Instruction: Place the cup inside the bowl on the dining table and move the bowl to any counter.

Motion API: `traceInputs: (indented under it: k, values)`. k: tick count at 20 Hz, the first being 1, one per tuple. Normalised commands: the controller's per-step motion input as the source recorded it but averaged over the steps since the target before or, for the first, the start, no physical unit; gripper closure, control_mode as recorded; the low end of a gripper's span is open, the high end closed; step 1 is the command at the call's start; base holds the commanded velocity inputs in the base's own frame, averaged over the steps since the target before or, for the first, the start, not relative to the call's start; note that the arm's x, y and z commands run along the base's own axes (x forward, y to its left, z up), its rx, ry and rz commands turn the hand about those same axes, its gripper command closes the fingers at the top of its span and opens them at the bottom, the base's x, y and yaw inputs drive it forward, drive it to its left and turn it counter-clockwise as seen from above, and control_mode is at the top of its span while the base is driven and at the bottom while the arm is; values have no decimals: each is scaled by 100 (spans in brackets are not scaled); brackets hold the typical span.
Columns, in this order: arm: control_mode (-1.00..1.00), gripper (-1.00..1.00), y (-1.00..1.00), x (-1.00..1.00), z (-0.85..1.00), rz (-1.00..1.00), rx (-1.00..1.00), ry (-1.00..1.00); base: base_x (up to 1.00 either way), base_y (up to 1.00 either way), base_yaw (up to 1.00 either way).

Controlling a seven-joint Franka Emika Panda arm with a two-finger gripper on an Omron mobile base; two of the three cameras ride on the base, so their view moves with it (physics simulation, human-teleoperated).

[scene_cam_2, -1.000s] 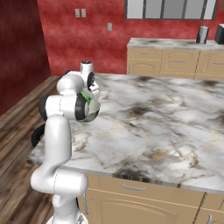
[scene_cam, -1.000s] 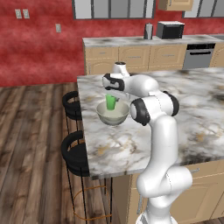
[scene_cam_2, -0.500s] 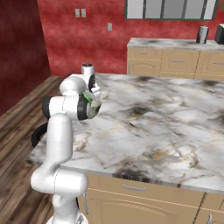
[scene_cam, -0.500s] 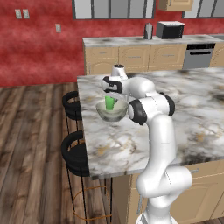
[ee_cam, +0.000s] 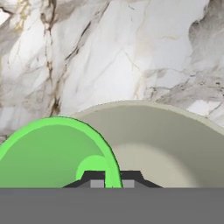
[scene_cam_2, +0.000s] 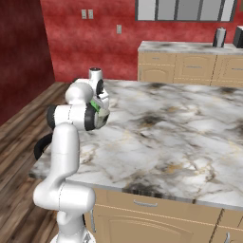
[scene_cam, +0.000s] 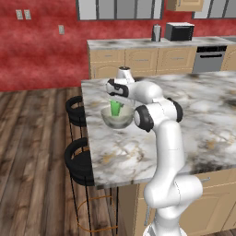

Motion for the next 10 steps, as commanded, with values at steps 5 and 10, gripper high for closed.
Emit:
traceInputs:
  k: [5,10]
  values:
    - [-100,100,0,-21,-6,0,0,0,0,0,0]
    - [-100,100,0,-13,-22,0,0,0,0,0,0]
